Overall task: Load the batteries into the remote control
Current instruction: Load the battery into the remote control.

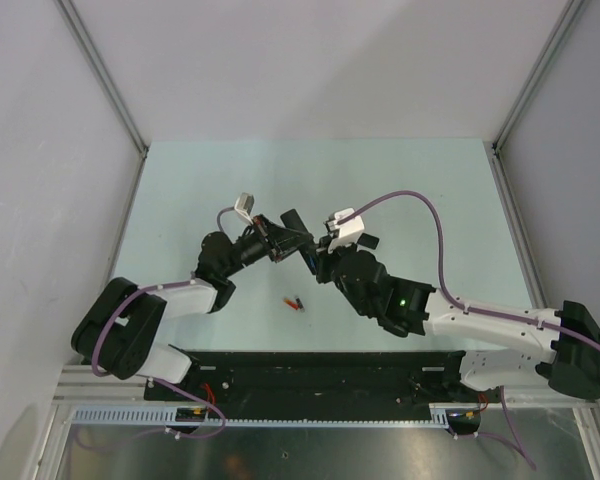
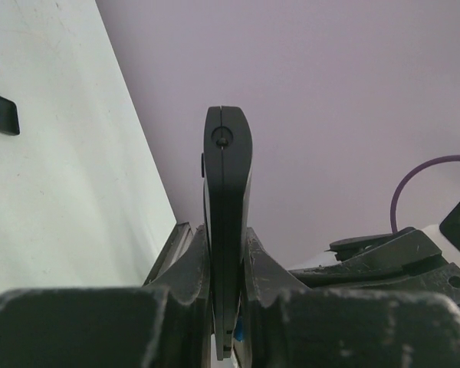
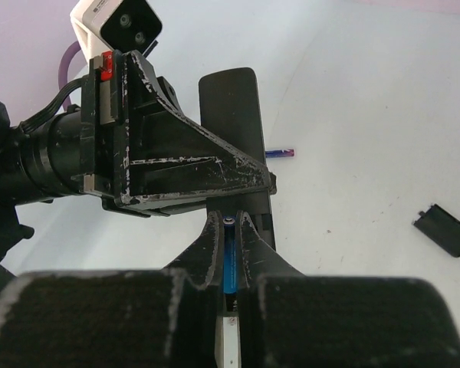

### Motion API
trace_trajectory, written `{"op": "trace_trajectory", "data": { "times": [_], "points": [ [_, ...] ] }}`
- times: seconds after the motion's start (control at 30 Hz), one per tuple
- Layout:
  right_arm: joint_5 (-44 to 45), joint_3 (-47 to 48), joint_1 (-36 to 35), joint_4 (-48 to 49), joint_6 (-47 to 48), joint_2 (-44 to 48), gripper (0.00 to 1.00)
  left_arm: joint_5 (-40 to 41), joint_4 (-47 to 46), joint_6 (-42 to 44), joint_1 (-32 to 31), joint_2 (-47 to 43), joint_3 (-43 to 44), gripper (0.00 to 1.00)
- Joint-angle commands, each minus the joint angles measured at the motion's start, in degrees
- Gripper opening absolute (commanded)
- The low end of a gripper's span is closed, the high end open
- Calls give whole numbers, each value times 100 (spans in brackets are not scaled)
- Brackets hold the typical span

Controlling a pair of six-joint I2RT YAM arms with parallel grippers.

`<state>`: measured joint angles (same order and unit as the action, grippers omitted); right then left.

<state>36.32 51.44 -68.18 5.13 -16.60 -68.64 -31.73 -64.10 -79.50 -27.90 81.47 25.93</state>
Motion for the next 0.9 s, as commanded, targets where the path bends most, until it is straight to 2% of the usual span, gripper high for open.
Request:
{"op": "trace_trajectory", "data": {
  "times": [0.0, 0.5, 0.87],
  "points": [
    [280, 42, -46, 419, 201, -27, 0, -167, -428, -144, -66, 9, 219, 0],
    [280, 15, -107, 129, 333, -114, 0, -255, -692, -355, -75, 35, 254, 0],
    [-204, 41, -99, -477, -27, 79, 0, -282, -903, -408, -66, 229, 412, 0]
  ]
}}
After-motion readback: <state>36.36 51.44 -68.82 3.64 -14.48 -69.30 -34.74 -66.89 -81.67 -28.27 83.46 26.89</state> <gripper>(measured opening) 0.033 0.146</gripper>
